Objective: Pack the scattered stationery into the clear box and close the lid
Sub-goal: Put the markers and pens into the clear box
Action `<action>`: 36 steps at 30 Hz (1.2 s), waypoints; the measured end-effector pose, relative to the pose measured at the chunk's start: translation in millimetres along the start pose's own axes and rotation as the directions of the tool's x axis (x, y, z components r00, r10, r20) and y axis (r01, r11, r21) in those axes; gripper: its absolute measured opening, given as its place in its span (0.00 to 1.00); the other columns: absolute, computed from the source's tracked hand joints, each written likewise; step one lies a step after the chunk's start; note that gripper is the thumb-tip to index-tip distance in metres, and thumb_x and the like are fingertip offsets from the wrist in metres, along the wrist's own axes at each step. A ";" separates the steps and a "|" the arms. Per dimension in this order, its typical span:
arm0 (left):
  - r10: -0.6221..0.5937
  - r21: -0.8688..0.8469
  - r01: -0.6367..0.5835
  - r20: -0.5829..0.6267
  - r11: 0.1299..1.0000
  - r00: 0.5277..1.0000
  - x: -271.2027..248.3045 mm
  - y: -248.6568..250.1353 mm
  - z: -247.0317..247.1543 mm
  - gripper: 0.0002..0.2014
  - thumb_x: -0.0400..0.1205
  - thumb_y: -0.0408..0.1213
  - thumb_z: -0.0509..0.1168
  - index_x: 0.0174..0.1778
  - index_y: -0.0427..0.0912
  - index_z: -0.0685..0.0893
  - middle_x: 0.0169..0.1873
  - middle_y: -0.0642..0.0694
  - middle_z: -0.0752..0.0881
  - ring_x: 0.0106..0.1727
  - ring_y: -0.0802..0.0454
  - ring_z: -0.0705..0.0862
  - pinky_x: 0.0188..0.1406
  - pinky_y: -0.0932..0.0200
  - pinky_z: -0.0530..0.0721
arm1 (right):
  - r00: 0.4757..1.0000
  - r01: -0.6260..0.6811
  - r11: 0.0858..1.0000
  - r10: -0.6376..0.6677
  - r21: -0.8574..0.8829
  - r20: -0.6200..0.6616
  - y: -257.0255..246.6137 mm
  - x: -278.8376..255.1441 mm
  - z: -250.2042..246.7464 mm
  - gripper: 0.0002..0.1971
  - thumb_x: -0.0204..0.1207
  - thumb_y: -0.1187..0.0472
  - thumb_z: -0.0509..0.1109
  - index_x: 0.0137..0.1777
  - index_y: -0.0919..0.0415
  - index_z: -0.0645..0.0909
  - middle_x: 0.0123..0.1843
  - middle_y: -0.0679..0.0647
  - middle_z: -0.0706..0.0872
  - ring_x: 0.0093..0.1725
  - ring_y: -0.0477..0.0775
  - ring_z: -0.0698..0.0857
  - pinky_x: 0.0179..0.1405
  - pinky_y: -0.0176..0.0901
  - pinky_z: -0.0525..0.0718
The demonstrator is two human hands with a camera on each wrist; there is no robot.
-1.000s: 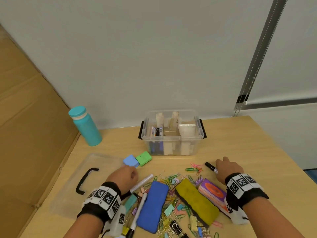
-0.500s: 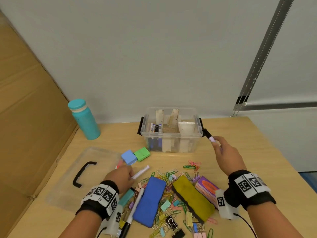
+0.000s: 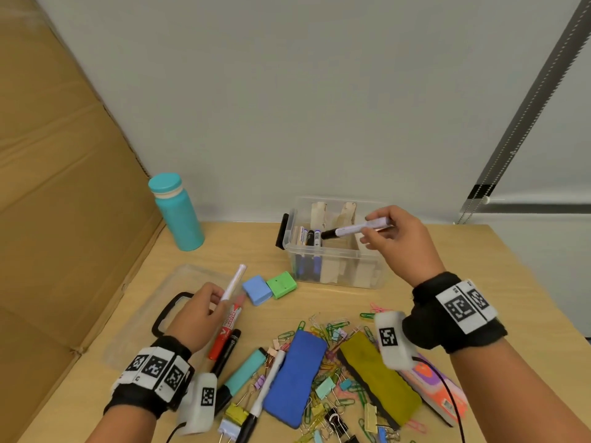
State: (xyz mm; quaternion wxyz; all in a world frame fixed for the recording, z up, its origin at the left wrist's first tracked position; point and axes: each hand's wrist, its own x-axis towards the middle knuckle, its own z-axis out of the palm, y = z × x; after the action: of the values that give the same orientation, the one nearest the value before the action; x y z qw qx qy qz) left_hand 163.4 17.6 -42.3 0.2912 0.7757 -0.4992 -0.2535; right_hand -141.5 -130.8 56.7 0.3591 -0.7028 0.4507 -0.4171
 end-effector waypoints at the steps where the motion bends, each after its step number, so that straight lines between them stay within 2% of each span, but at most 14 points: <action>1: 0.009 0.010 -0.009 -0.003 1.000 1.000 -0.6 -0.2 1.5 0.02 0.84 0.40 0.60 0.49 0.46 0.75 0.44 0.50 0.82 0.37 0.48 0.87 0.29 0.59 0.77 | 1.000 -0.016 0.998 0.016 0.065 -0.005 -3.3 4.2 7.5 0.03 0.77 0.67 0.70 0.49 0.61 0.80 0.45 0.53 0.88 0.42 0.52 0.91 0.44 0.44 0.90; 5: 0.029 -0.018 -0.029 0.001 0.999 1.000 -3.7 0.4 7.9 0.01 0.84 0.40 0.59 0.48 0.51 0.74 0.45 0.52 0.82 0.31 0.54 0.80 0.29 0.61 0.74 | 0.991 -0.105 0.953 0.124 0.283 -0.050 -7.3 20.2 34.4 0.06 0.79 0.66 0.69 0.53 0.67 0.78 0.50 0.59 0.86 0.41 0.53 0.90 0.43 0.41 0.90; 8: 0.025 -0.041 -0.025 -0.001 0.999 1.000 -4.8 0.9 10.3 0.01 0.84 0.41 0.59 0.48 0.53 0.73 0.44 0.54 0.82 0.32 0.55 0.81 0.30 0.61 0.76 | 0.994 -0.068 0.995 0.073 0.070 -0.079 -1.5 37.4 57.3 0.04 0.82 0.62 0.65 0.55 0.57 0.77 0.52 0.52 0.85 0.49 0.54 0.88 0.53 0.52 0.88; 11: 0.045 -0.060 -0.045 -0.004 0.997 0.999 -3.7 4.9 12.1 0.01 0.84 0.43 0.59 0.48 0.53 0.73 0.39 0.54 0.81 0.29 0.58 0.78 0.27 0.64 0.72 | 0.998 -0.069 0.975 0.069 -0.212 -0.009 -3.1 58.0 81.0 0.12 0.83 0.59 0.62 0.64 0.61 0.74 0.56 0.57 0.85 0.53 0.56 0.85 0.57 0.50 0.84; 13: 0.062 -0.090 -0.063 -0.013 0.994 0.998 -2.5 6.8 13.1 0.00 0.85 0.42 0.59 0.49 0.53 0.74 0.41 0.54 0.82 0.33 0.58 0.80 0.30 0.63 0.75 | 0.986 -0.126 0.919 0.158 -0.372 0.055 -7.7 72.8 95.1 0.15 0.84 0.59 0.61 0.66 0.66 0.74 0.58 0.63 0.84 0.59 0.61 0.84 0.59 0.50 0.80; 15: 0.080 -0.100 -0.082 -0.019 0.992 0.997 -0.6 6.2 14.3 0.01 0.84 0.43 0.59 0.51 0.53 0.75 0.46 0.54 0.83 0.42 0.58 0.83 0.39 0.59 0.82 | 0.951 -0.184 0.837 0.284 -0.516 0.121 -9.6 87.8 106.1 0.16 0.84 0.60 0.60 0.67 0.69 0.75 0.64 0.64 0.82 0.65 0.63 0.81 0.62 0.49 0.77; 17: 0.090 -0.096 -0.090 -0.007 0.991 0.996 0.7 3.3 16.9 0.02 0.84 0.43 0.60 0.52 0.54 0.75 0.47 0.55 0.84 0.47 0.59 0.84 0.47 0.55 0.85 | 0.905 -0.214 0.776 0.386 -0.594 0.178 -17.2 96.3 113.5 0.17 0.84 0.61 0.59 0.70 0.69 0.75 0.70 0.64 0.79 0.69 0.62 0.78 0.66 0.48 0.76; 19: 0.098 -0.087 -0.097 0.000 0.991 0.995 1.0 2.4 19.9 0.03 0.84 0.44 0.60 0.52 0.56 0.75 0.48 0.56 0.84 0.49 0.60 0.83 0.49 0.54 0.85 | 0.878 -0.203 0.735 0.429 -0.647 0.212 -22.7 100.7 116.1 0.17 0.84 0.64 0.58 0.69 0.70 0.76 0.71 0.64 0.78 0.70 0.62 0.78 0.68 0.47 0.75; 22: 0.122 -0.091 -0.123 -0.019 0.988 0.992 0.8 4.4 24.9 0.04 0.84 0.42 0.60 0.52 0.55 0.74 0.48 0.56 0.84 0.49 0.62 0.82 0.48 0.59 0.83 | 0.914 -0.198 0.788 0.363 -0.583 0.180 -11.8 95.4 109.4 0.16 0.82 0.69 0.56 0.68 0.70 0.75 0.69 0.66 0.79 0.67 0.64 0.79 0.63 0.47 0.77; 26: 0.142 -0.099 -0.147 -0.048 0.984 0.989 -2.9 18.7 29.5 0.05 0.84 0.43 0.60 0.54 0.54 0.75 0.47 0.56 0.84 0.45 0.62 0.82 0.41 0.65 0.80 | 0.992 -0.100 0.914 0.120 -0.393 0.026 5.2 56.3 76.8 0.21 0.84 0.66 0.54 0.76 0.62 0.69 0.75 0.59 0.74 0.74 0.57 0.74 0.73 0.47 0.71; 29: 0.177 -0.118 -0.189 -0.102 0.975 0.979 -2.6 43.7 30.0 0.10 0.83 0.44 0.61 0.60 0.55 0.74 0.45 0.57 0.81 0.37 0.62 0.81 0.36 0.66 0.79 | 0.997 -0.016 0.763 -0.034 -0.646 -0.064 28.9 20.9 44.0 0.22 0.84 0.57 0.55 0.77 0.60 0.67 0.79 0.56 0.69 0.78 0.56 0.67 0.78 0.50 0.66; 31: 0.240 -0.060 -0.251 -0.149 0.966 0.959 3.3 68.3 29.9 0.14 0.84 0.44 0.60 0.65 0.58 0.72 0.44 0.59 0.79 0.31 0.61 0.78 0.29 0.69 0.73 | 0.992 -0.119 0.676 0.051 -0.728 -0.115 52.1 5.9 28.1 0.28 0.84 0.48 0.53 0.81 0.60 0.61 0.83 0.58 0.62 0.81 0.58 0.61 0.80 0.54 0.63; 33: 0.319 0.073 -0.311 -0.172 0.948 0.932 17.0 96.0 29.7 0.16 0.85 0.44 0.59 0.68 0.57 0.71 0.46 0.60 0.78 0.30 0.62 0.78 0.26 0.71 0.70 | 0.983 -0.182 0.682 0.142 -0.708 -0.115 73.1 -1.1 22.9 0.33 0.83 0.42 0.49 0.83 0.60 0.53 0.85 0.59 0.56 0.83 0.59 0.58 0.81 0.55 0.62; 36: 0.364 0.363 -0.298 -0.127 0.883 0.923 49.0 137.5 35.8 0.16 0.85 0.46 0.55 0.69 0.54 0.73 0.52 0.54 0.78 0.31 0.58 0.79 0.27 0.67 0.74 | 0.984 -0.177 0.727 0.137 -0.663 -0.113 91.1 -6.7 27.5 0.36 0.82 0.40 0.46 0.84 0.62 0.50 0.86 0.58 0.51 0.83 0.58 0.59 0.80 0.53 0.65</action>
State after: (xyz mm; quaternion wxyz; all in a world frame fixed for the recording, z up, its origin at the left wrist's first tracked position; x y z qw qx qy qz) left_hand 71.1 -80.3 24.4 0.2400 0.7376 -0.6302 -0.0347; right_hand -148.5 -151.6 -36.1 0.1036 -0.7321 0.6381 -0.2150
